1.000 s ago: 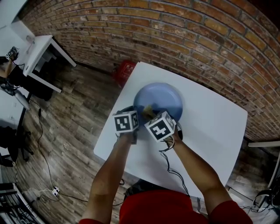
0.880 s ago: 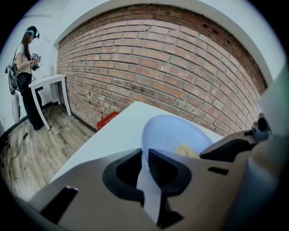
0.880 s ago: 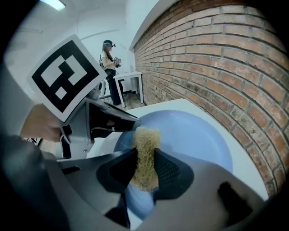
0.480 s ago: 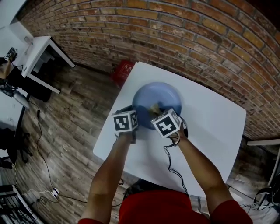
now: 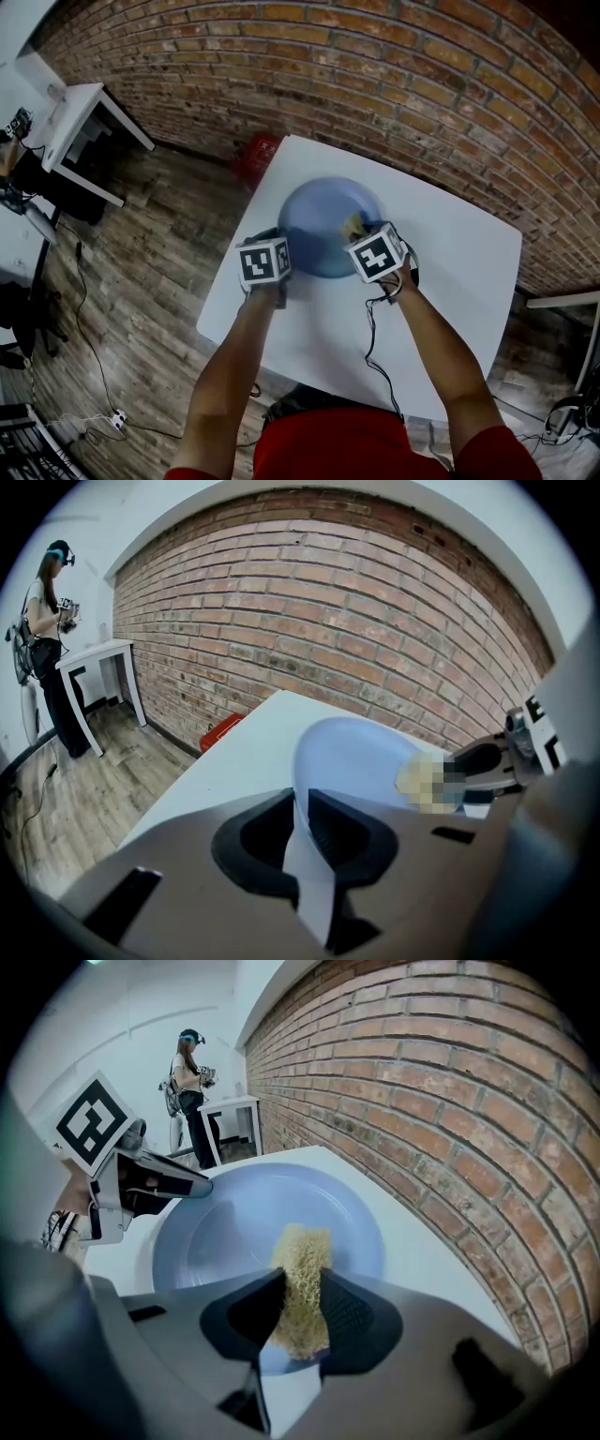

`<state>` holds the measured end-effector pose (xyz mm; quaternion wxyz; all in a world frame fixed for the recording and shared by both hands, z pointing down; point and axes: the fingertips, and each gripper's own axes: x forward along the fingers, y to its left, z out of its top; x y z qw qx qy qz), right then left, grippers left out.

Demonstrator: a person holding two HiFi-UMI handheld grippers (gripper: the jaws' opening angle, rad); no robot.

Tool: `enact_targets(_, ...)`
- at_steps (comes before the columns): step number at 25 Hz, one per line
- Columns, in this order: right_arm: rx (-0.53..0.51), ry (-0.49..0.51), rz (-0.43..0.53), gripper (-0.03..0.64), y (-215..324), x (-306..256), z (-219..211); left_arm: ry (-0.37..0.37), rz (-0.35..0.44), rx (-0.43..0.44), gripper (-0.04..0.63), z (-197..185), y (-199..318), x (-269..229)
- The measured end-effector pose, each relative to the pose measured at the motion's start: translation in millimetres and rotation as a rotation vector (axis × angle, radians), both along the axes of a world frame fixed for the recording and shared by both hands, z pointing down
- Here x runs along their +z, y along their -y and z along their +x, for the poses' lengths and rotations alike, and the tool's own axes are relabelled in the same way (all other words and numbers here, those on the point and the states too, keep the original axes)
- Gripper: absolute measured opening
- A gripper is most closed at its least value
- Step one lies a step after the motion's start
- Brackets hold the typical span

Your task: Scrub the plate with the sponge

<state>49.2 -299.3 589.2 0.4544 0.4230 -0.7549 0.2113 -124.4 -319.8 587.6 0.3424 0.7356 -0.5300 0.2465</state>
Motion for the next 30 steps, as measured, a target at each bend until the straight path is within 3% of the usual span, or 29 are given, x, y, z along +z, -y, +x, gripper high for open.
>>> enact_targets(5, 0.013, 0.008, 0.008, 0.120, -2.6, -6.8, -0.6, 0.003, 0.036, -0.005, 0.058, -1.3, 0.6, -4.2)
enact_targets(10, 0.035, 0.054, 0.090, 0.120, -0.8, -26.6, 0.8, 0.015, 0.122, -0.003, 0.095, -5.0, -1.8, -21.9)
enact_targets(14, 0.041, 0.127, 0.210, 0.120, 2.1, -59.0, -2.2, 0.009, 0.219, 0.001, 0.098, -8.8, -9.0, -51.8)
enact_targets(20, -0.002, 0.286, 0.415, 0.120, -8.4, -126.8, -21.5, -0.036, 0.415, 0.075, 0.067, 9.6, -30.3, -121.2)
enact_targets(30, -0.083, 0.535, 0.665, 0.120, -61.3, -222.0, -39.9, -0.055, 0.679, 0.182, 0.034, 36.5, -76.8, -213.9)
